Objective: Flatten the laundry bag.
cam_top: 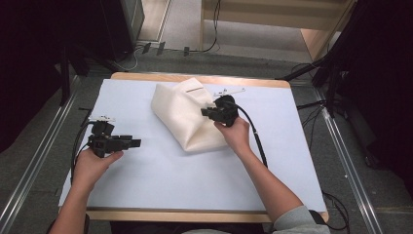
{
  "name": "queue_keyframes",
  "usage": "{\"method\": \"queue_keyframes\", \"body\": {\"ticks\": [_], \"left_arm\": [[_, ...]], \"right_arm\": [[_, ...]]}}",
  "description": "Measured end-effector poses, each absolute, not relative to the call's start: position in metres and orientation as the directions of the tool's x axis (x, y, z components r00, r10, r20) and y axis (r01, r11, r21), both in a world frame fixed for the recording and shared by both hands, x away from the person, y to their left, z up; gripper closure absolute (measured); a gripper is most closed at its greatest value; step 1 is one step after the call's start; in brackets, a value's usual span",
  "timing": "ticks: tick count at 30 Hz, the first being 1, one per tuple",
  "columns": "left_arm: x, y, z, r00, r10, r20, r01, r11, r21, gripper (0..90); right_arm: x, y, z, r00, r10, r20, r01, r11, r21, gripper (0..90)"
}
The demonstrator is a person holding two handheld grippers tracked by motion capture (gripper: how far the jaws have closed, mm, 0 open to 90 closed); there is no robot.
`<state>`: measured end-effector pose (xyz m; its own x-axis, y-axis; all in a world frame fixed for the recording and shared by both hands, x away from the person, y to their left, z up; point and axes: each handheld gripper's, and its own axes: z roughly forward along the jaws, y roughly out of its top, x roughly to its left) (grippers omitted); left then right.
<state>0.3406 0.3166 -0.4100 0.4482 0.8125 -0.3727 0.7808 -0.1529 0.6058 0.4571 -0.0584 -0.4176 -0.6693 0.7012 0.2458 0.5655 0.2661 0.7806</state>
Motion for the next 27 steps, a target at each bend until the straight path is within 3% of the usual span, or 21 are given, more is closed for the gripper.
{"method": "queue_keyframes", "body": {"ticks": [6,12,27], "left_arm": [[0.339,0.319,-0.403,0.446,0.798,-0.405,0.781,-0.125,0.612,50.9],[0.337,0.314,-0.397,0.478,0.791,-0.380,0.755,-0.150,0.638,49.9],[0.336,0.319,-0.391,0.472,0.800,-0.370,0.736,-0.127,0.665,50.0]], "right_arm": [[0.445,-0.048,-0.406,-0.712,0.659,0.241,0.525,0.273,0.806,83.6],[0.434,-0.032,-0.403,-0.751,0.613,0.245,0.503,0.290,0.814,83.5],[0.415,0.010,-0.420,-0.819,0.521,0.238,0.474,0.382,0.793,83.6]]}}
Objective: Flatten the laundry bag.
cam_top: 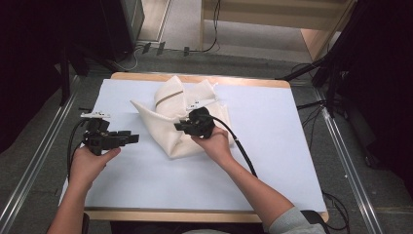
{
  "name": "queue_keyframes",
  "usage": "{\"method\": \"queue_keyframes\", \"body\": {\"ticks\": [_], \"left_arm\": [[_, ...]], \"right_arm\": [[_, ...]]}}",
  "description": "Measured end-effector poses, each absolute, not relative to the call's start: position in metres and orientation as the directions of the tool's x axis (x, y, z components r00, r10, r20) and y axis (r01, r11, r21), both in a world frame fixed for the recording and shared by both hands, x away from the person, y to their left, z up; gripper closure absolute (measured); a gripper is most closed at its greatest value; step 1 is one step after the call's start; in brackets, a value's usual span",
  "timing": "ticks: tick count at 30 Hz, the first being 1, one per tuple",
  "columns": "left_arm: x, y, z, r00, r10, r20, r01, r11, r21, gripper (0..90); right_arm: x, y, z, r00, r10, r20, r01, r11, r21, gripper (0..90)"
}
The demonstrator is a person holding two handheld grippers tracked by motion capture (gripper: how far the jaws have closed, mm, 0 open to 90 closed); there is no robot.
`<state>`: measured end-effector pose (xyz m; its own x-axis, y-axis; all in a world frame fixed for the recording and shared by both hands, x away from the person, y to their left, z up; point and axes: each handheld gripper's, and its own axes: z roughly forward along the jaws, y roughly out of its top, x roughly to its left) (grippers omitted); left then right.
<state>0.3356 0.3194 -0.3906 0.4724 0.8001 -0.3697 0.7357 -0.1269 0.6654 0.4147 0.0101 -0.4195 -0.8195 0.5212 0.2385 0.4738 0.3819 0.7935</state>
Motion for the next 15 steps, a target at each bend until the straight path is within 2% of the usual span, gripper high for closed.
{"method": "queue_keyframes", "body": {"ticks": [9,12,13,15], "left_arm": [[0.334,0.329,-0.386,0.461,0.815,-0.350,0.720,-0.114,0.684,49.8],[0.334,0.333,-0.385,0.454,0.818,-0.352,0.719,-0.103,0.688,49.7],[0.334,0.335,-0.385,0.451,0.821,-0.351,0.718,-0.101,0.689,49.7],[0.333,0.341,-0.383,0.440,0.826,-0.353,0.716,-0.086,0.693,49.4]], "right_arm": [[0.407,0.036,-0.427,-0.845,0.481,0.232,0.452,0.413,0.791,81.7],[0.405,0.036,-0.423,-0.854,0.467,0.231,0.442,0.415,0.795,73.8],[0.405,0.036,-0.423,-0.854,0.467,0.231,0.442,0.415,0.795,73.8],[0.404,0.033,-0.416,-0.854,0.447,0.265,0.452,0.389,0.803,69.4]]}}
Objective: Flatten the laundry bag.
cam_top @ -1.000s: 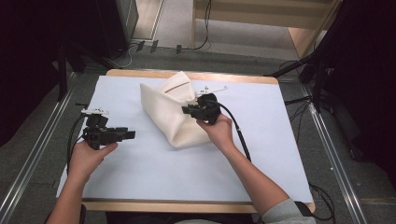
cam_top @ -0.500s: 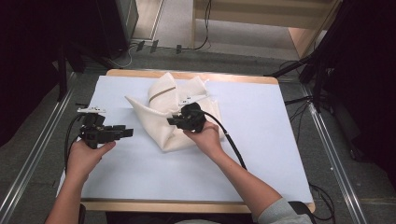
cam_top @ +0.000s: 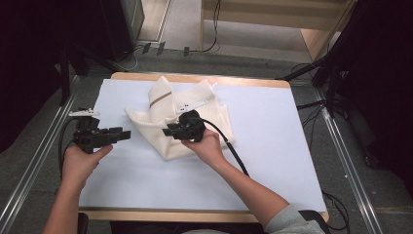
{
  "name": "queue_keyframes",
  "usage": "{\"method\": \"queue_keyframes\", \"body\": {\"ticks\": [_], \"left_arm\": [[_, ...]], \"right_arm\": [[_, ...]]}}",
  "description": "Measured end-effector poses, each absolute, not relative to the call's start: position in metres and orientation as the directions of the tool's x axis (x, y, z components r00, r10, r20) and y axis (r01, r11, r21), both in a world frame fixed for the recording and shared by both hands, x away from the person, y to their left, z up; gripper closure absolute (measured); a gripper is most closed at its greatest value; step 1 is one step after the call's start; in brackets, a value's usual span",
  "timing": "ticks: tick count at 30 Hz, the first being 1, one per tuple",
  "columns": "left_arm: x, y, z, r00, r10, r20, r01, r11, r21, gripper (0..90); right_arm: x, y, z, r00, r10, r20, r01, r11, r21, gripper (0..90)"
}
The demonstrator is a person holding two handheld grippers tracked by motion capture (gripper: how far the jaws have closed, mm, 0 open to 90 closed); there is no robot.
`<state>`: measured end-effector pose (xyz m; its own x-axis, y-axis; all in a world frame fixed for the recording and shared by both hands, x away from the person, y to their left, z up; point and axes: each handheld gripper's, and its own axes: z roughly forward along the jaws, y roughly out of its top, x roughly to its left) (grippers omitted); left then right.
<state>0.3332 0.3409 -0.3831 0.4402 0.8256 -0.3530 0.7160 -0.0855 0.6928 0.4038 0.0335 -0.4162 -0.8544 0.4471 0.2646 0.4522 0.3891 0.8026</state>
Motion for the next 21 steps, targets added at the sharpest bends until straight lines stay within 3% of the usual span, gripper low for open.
{"method": "queue_keyframes", "body": {"ticks": [7,21], "left_arm": [[0.331,0.350,-0.381,0.422,0.836,-0.350,0.715,-0.069,0.696,48.1],[0.331,0.378,-0.383,0.333,0.882,-0.332,0.726,-0.016,0.687,45.2]], "right_arm": [[0.399,0.026,-0.401,-0.864,0.446,0.233,0.419,0.379,0.825,54.6],[0.414,-0.039,-0.402,-0.808,0.545,0.222,0.484,0.402,0.777,60.0]]}}
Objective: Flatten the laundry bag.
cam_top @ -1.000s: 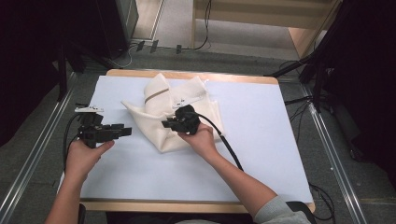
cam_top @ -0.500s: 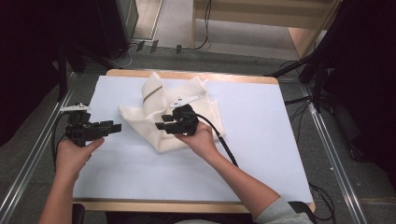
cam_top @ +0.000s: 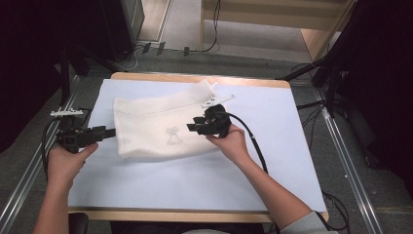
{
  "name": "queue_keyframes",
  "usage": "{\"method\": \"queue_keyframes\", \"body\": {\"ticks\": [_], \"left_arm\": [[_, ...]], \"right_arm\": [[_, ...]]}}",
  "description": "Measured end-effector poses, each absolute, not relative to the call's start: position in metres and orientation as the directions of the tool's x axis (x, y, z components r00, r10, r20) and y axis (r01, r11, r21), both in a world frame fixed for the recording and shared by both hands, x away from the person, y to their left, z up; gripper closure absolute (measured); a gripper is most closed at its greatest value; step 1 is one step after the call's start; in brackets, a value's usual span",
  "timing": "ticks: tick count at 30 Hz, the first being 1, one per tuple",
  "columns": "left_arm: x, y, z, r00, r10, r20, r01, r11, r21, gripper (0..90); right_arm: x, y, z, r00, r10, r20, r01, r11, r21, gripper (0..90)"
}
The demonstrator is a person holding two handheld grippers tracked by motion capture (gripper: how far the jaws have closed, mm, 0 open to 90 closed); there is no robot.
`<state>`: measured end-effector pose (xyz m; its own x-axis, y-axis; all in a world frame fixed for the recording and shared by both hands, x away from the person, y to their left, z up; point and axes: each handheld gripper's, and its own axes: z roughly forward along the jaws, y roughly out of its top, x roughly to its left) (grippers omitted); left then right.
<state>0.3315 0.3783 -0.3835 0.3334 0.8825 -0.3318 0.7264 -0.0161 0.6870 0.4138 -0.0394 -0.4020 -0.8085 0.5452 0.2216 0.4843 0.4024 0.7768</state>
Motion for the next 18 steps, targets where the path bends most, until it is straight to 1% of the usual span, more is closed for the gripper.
{"method": "queue_keyframes", "body": {"ticks": [8,11,13,17,18], "left_arm": [[0.353,0.383,-0.390,0.307,0.889,-0.339,0.740,0.001,0.672,42.5],[0.361,0.382,-0.393,0.304,0.884,-0.356,0.746,0.011,0.665,42.7],[0.374,0.375,-0.400,0.308,0.871,-0.383,0.760,0.017,0.650,43.2],[0.382,0.364,-0.407,0.323,0.870,-0.373,0.772,-0.014,0.636,49.7],[0.387,0.355,-0.412,0.331,0.875,-0.354,0.782,-0.044,0.621,52.4]], "right_arm": [[0.410,-0.072,-0.416,-0.778,0.588,0.223,0.525,0.412,0.745,60.0],[0.408,-0.078,-0.420,-0.768,0.599,0.227,0.539,0.414,0.734,59.9],[0.405,-0.085,-0.425,-0.760,0.610,0.224,0.546,0.413,0.729,59.4],[0.404,-0.090,-0.427,-0.746,0.626,0.227,0.560,0.406,0.723,59.3],[0.403,-0.094,-0.429,-0.742,0.633,0.222,0.561,0.404,0.723,59.3]]}}
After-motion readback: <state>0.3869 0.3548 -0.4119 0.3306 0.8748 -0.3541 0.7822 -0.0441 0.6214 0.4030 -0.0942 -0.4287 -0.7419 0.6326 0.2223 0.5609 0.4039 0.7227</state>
